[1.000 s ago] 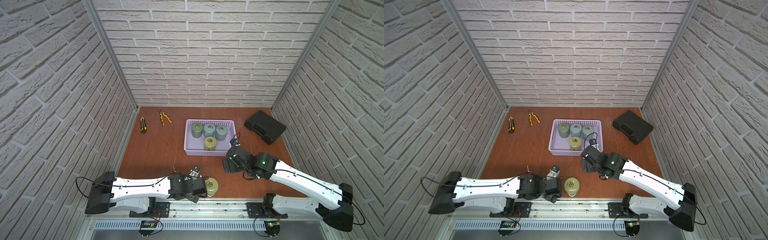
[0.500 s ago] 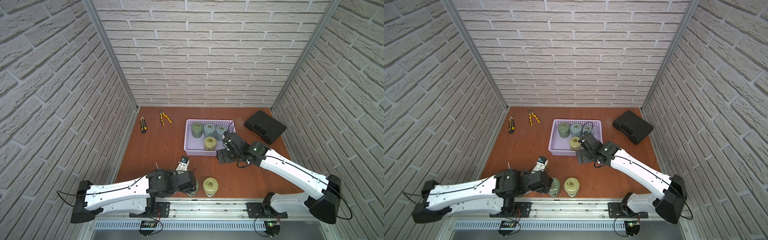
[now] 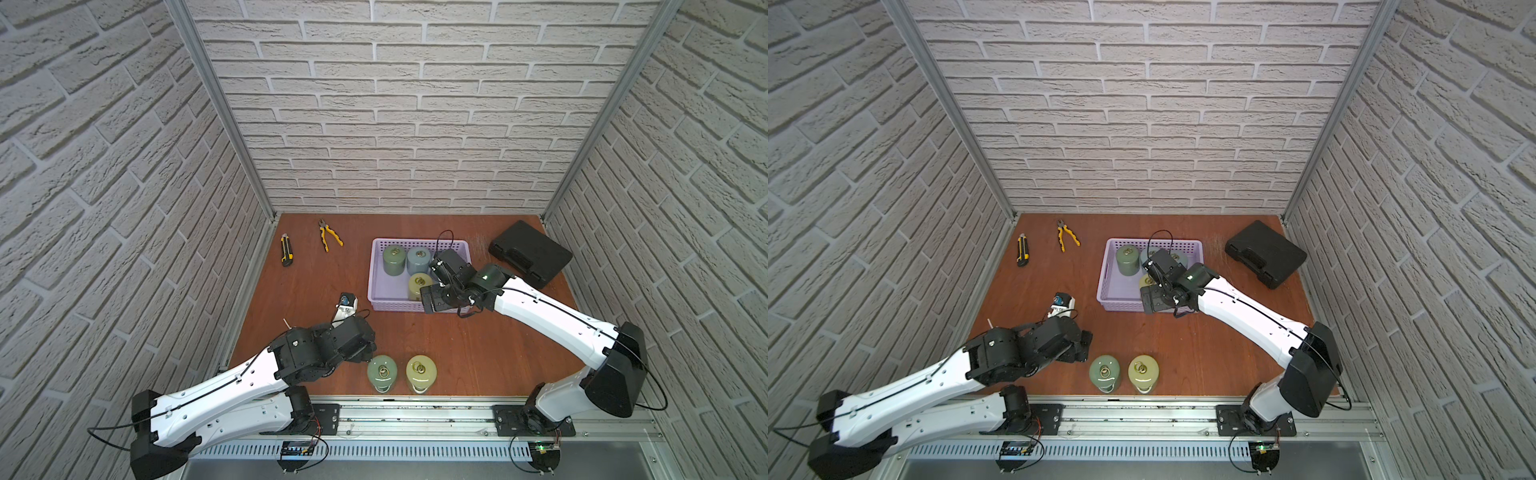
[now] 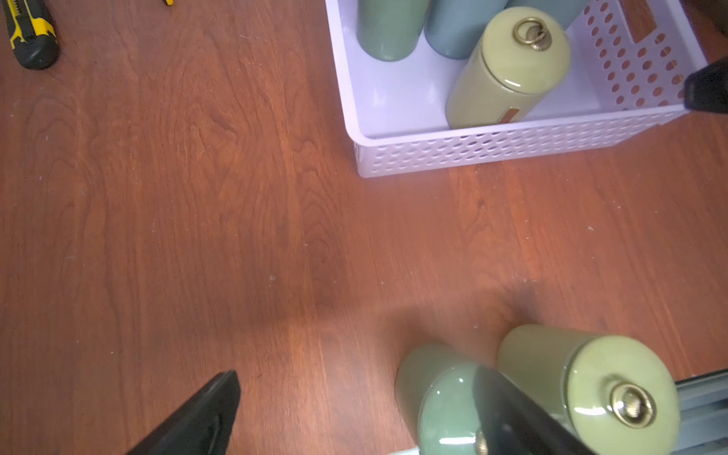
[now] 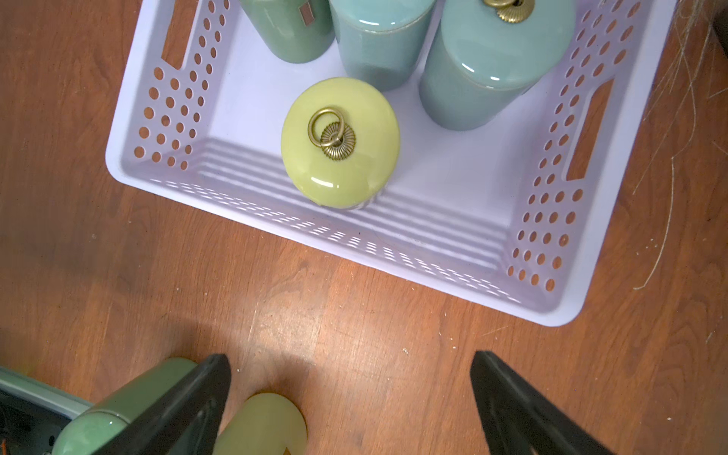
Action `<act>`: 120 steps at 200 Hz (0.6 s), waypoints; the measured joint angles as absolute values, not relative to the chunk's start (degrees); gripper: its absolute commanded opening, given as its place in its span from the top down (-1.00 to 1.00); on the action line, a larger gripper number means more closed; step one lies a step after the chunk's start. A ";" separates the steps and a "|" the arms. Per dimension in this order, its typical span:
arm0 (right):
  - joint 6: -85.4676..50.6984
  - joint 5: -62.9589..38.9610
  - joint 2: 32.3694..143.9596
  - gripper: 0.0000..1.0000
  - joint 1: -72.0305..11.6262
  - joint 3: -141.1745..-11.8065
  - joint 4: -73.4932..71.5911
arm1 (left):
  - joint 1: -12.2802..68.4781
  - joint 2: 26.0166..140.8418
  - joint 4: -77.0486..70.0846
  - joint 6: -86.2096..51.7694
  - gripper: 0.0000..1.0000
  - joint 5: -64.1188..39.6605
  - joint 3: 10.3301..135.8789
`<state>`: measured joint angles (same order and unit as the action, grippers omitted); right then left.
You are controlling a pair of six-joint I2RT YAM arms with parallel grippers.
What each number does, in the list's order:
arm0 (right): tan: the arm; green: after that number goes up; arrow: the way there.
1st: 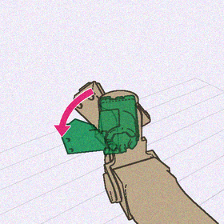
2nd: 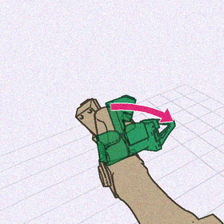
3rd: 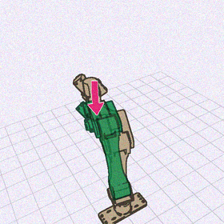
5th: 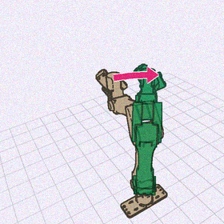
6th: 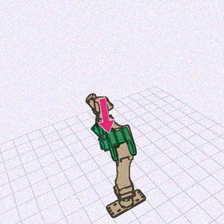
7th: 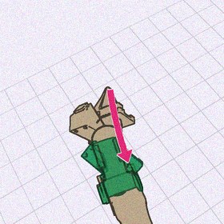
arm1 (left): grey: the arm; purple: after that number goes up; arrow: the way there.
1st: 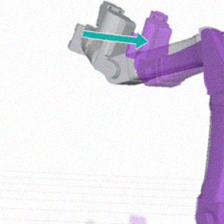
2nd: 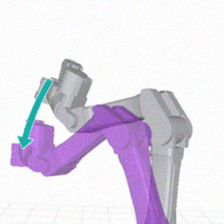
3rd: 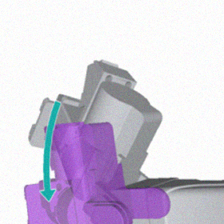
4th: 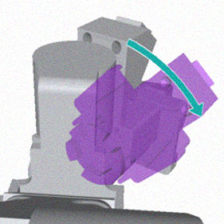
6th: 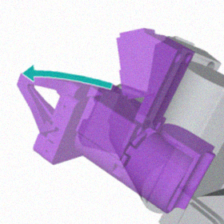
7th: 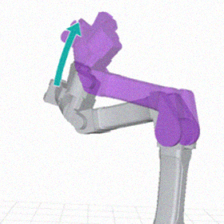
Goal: Take the tea canister out of the basket
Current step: Pick up the tea canister from the basket.
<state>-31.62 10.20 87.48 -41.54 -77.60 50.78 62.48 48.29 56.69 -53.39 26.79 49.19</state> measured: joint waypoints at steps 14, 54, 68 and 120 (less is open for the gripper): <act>-31.99 10.15 89.54 -1.00 -41.39 -79.35 50.81 | 61.91 47.75 56.62 -52.77 -0.97 26.79 49.19; -32.82 10.22 94.89 -1.00 -41.19 -84.14 51.35 | 61.01 46.35 56.55 -52.05 -0.96 26.76 49.10; -33.08 10.26 96.82 -1.00 -41.06 -85.71 51.53 | 60.77 45.82 56.55 -52.03 -0.96 26.74 49.06; -33.21 10.22 103.79 -1.00 -39.51 -90.76 52.99 | 60.31 44.14 56.64 -52.03 -0.96 26.72 48.29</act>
